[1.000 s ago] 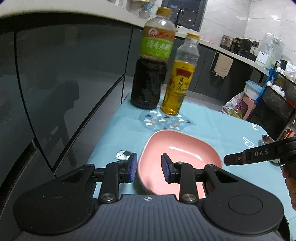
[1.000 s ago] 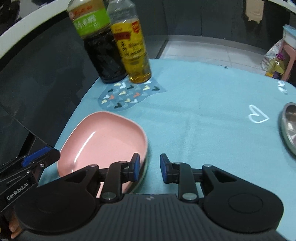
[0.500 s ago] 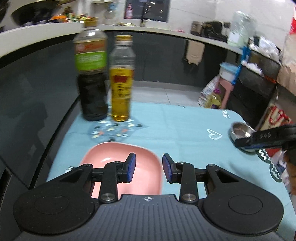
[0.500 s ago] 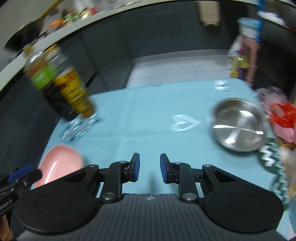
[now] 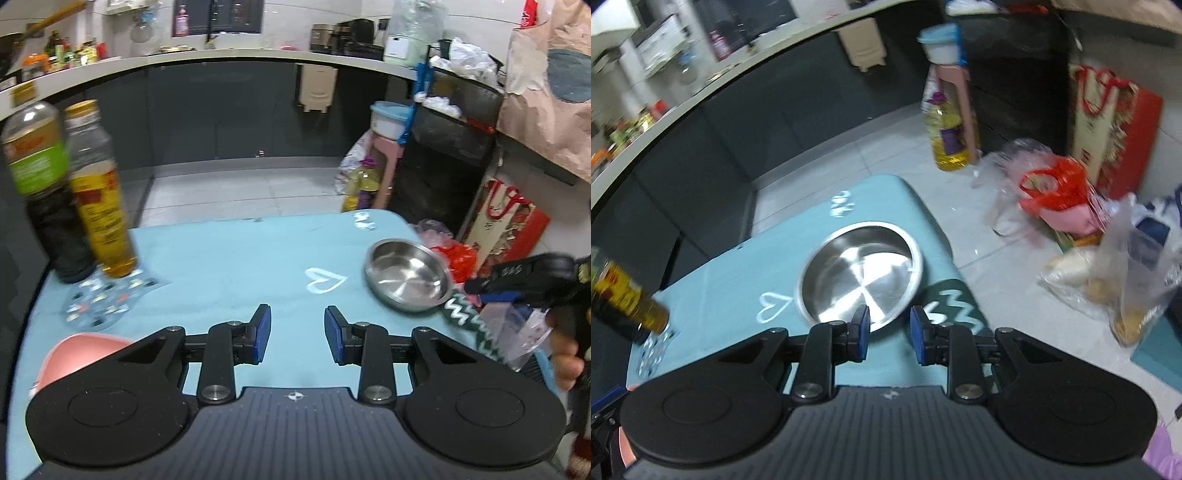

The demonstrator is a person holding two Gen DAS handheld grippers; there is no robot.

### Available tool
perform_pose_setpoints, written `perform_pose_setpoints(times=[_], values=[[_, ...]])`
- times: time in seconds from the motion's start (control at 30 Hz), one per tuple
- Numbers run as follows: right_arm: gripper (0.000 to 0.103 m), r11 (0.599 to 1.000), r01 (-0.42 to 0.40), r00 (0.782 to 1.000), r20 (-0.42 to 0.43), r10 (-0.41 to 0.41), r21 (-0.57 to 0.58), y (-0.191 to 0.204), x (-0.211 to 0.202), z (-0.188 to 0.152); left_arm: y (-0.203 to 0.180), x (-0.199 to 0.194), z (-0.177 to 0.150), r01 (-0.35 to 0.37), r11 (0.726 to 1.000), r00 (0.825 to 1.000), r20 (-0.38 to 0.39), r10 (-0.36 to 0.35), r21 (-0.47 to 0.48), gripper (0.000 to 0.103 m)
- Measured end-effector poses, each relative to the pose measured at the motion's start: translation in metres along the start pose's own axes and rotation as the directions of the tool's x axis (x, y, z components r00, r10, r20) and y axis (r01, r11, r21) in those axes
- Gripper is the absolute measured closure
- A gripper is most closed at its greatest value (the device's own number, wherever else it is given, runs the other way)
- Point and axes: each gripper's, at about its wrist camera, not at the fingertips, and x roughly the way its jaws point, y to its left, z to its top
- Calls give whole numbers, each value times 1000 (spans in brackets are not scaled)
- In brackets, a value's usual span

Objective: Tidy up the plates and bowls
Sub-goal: 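Open both grippers and move toward the steel bowl, then close both grippers on the steel bowl rim and lift it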

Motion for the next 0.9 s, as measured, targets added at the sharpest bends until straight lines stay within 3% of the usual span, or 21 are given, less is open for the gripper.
perform_pose_setpoints(times=[0.2, 0.37, 0.57, 0.7, 0.9], values=[[81, 998, 1, 1000, -15, 0, 58, -3, 13, 8, -31, 37, 17, 38, 999, 999, -27, -38, -5, 72], [81, 994, 11, 1000, 10, -12, 106, -10, 23, 10, -47, 85, 30, 60, 996, 997, -53, -64, -73, 72], [81, 997, 44, 998, 38, -47, 57, -7, 29, 3, -57, 137, 30, 15, 989, 997, -79, -27, -148, 71], [81, 995, 28, 999, 33, -31, 94, -15, 33, 6, -58, 152, 30, 40, 980, 993, -99, -60, -195, 71], [81, 994, 31, 999, 35, -35, 102, -14, 38, 6, -71, 166, 24, 55, 987, 989, -130, -75, -152, 72]])
